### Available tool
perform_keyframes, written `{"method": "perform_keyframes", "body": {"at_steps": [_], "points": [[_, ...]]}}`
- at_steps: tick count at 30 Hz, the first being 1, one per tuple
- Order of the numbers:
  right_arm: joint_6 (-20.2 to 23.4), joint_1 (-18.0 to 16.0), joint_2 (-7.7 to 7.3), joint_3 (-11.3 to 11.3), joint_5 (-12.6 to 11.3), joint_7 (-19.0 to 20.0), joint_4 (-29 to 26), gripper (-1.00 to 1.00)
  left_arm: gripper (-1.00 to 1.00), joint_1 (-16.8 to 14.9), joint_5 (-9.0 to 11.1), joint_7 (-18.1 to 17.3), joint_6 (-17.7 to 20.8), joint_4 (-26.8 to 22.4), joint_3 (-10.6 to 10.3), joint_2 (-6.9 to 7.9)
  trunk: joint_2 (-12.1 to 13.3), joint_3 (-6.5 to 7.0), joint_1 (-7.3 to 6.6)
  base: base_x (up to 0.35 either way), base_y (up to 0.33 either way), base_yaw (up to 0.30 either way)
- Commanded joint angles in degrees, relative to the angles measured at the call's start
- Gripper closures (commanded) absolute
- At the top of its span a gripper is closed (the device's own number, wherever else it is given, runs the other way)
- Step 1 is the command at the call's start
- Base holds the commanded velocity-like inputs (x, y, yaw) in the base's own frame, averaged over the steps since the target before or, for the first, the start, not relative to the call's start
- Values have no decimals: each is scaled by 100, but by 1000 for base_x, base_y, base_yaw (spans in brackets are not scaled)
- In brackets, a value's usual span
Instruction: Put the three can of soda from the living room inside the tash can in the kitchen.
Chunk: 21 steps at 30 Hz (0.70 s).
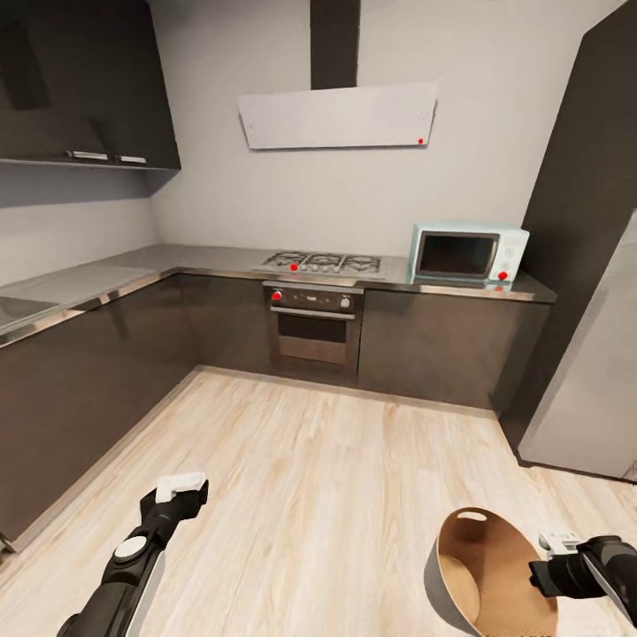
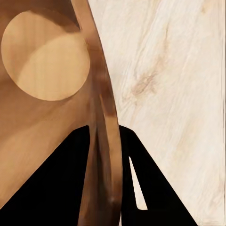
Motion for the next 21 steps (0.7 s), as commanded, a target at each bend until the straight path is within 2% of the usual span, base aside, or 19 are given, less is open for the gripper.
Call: {"method": "perform_keyframes", "body": {"at_steps": [1, 21], "points": [[18, -2, 1, -14, -66, 12, -2, 100, -100, 0, 0, -1, -1, 0, 0, 1, 0, 0, 0, 155, -164, -246], [18, -2, 7, -17, -66, 18, -2, 100, -100, 0, -1, 7, -9, 107, -16, -6, 0, 7, 0, 141, -221, -249]]}}
